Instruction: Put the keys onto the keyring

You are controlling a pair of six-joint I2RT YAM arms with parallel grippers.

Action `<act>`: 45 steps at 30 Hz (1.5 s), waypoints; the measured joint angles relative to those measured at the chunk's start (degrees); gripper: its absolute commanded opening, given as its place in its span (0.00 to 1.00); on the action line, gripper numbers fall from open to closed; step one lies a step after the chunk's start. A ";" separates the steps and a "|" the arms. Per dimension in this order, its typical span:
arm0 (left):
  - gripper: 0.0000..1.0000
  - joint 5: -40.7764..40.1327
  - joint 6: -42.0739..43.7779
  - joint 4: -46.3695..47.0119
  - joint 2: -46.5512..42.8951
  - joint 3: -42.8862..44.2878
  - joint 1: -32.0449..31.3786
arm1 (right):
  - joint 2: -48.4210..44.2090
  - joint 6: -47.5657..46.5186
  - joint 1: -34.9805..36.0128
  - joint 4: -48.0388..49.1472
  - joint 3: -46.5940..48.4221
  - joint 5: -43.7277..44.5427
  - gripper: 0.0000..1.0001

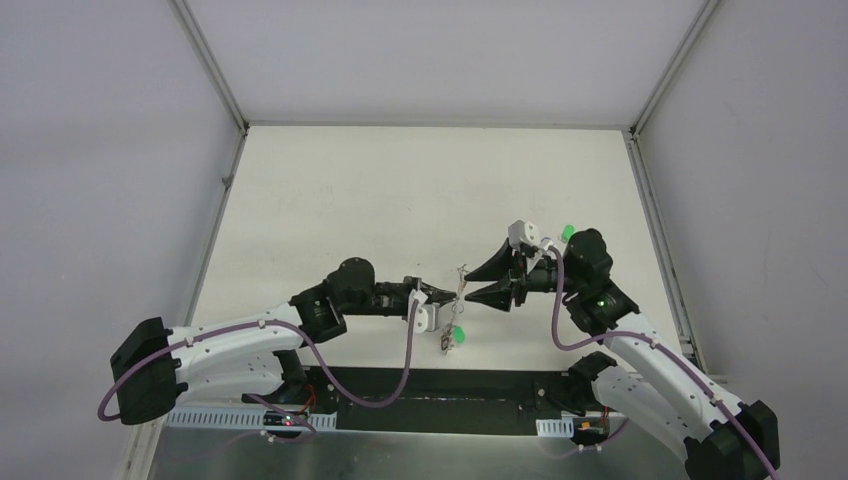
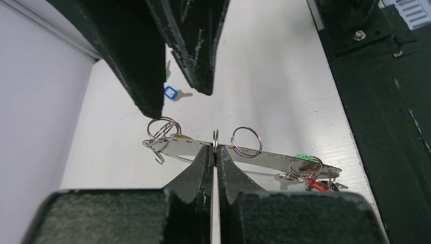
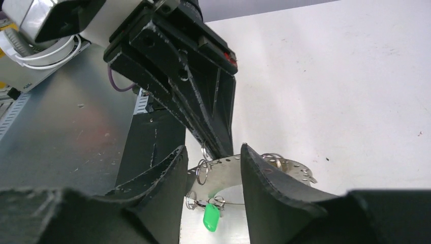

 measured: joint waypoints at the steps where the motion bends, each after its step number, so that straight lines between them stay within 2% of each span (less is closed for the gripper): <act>1: 0.00 -0.26 0.04 1.66 0.00 -0.46 -0.26 | -0.02 0.24 0.07 1.11 -0.20 -0.46 0.35; 3: 0.00 -1.22 -0.37 4.50 0.02 -0.98 -0.31 | -0.07 0.50 0.28 2.62 -0.83 -1.22 0.30; 7: 0.00 -2.86 -4.39 8.02 0.02 -0.96 -0.31 | -0.15 0.72 0.76 4.46 -2.14 -1.64 0.29; 12: 0.00 -3.41 -11.56 7.96 0.59 -0.44 -0.31 | -0.24 0.33 0.81 5.07 -2.54 -1.38 0.37; 16: 0.00 -3.39 -16.04 7.80 0.87 -0.22 -0.31 | -0.31 -0.79 0.81 5.42 -2.54 -0.92 0.38; 25: 0.00 -3.37 -20.50 7.85 1.33 -0.11 -0.31 | -0.17 -2.49 1.09 5.53 -2.54 -1.22 0.22; 32: 0.00 -3.41 -21.77 8.57 1.99 0.42 -0.31 | 0.26 -3.26 1.44 6.19 -2.97 -1.97 0.28; 34: 0.00 -3.52 -22.14 8.57 2.10 0.44 -0.28 | 0.33 -3.52 1.46 6.43 -3.26 -2.19 0.24; 39: 0.00 -3.63 -22.82 8.48 2.10 0.52 -0.31 | 0.83 -4.76 1.51 6.69 -3.30 -2.19 0.00; 43: 0.00 -3.61 -23.19 7.78 2.10 0.52 -0.31 | 1.55 -6.27 1.51 6.43 -3.21 -2.34 0.00; 45: 0.13 -3.58 -23.23 7.17 2.10 0.55 -0.31 | 2.01 -6.75 1.51 5.75 -2.99 -2.49 0.00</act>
